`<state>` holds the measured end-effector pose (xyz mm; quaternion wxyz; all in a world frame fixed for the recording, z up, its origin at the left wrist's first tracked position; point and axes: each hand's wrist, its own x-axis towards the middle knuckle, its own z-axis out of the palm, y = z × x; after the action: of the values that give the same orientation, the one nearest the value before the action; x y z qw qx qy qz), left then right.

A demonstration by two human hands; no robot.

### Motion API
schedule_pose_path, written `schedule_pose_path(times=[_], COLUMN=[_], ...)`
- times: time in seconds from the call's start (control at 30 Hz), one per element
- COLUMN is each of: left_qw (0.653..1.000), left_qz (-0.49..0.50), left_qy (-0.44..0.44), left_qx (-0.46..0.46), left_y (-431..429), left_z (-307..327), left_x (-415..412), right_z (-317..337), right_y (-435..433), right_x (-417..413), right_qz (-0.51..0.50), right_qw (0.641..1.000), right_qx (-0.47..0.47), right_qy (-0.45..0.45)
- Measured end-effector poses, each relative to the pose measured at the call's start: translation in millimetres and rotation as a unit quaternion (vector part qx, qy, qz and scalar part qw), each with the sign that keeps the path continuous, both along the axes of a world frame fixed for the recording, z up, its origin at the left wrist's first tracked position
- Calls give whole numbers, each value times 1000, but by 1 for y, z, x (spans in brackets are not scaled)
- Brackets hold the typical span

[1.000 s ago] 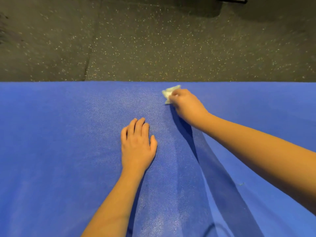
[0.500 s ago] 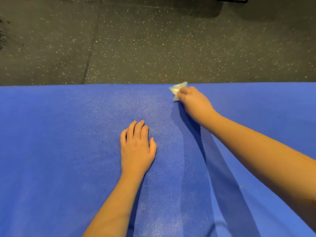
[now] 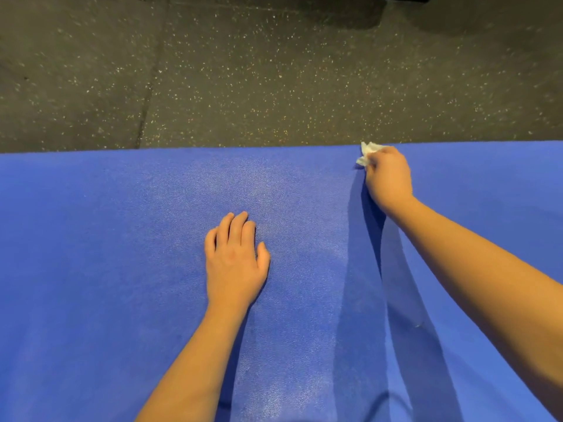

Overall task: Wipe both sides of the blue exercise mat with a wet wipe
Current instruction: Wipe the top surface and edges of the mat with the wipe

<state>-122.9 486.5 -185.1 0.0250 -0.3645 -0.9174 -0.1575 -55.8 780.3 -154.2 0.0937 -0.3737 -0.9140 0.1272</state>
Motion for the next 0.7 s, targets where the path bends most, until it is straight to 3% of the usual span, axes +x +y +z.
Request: schedule_pose_path(times=[0.07, 0.17, 0.2, 0.33, 0.37, 0.43, 0.5, 0.53, 0.57, 0.63, 0.7], left_qw=[1000, 1000, 1000, 1000, 1000, 1000, 1000, 1000, 999, 999, 1000], left_qz=[0, 0, 1, 1, 2, 3, 4, 3, 3, 3, 2], left_qy=[2, 2, 0, -12, -15, -17, -20, -23, -25, -26, -24], left_qx=[4, 8, 9, 15, 16, 19, 21, 21, 20, 19, 20], left_y=[0, 1, 1, 0, 0, 0, 0, 0, 0, 0, 0], left_z=[0, 1, 1, -1, -1, -1, -1, -1, 0, -1, -1], left_x=[0, -1, -1, 0, 0, -1, -1, -1, -1, -1, -1], right_z=[-1, -5, -5, -11, -12, -13, -12, -10, -9, -11, -13], right_y=[-17, -33, -27, -9, -18, -49, -65, -62, -56, -46, -52], right_x=[1, 18, 22, 30, 30, 35, 50, 55, 57, 58, 55], right_qz=[60, 250, 255, 15, 16, 143, 298, 320, 297, 156, 60], right_qw=[998, 968, 967, 998, 997, 987, 954, 946, 953, 986, 994], right_qx=[-1, 15, 22, -7, -4, 9, 35, 47, 53, 32, 10], right_qy=[24, -14, -18, 57, 74, 71, 20, 4, 7, 51, 90])
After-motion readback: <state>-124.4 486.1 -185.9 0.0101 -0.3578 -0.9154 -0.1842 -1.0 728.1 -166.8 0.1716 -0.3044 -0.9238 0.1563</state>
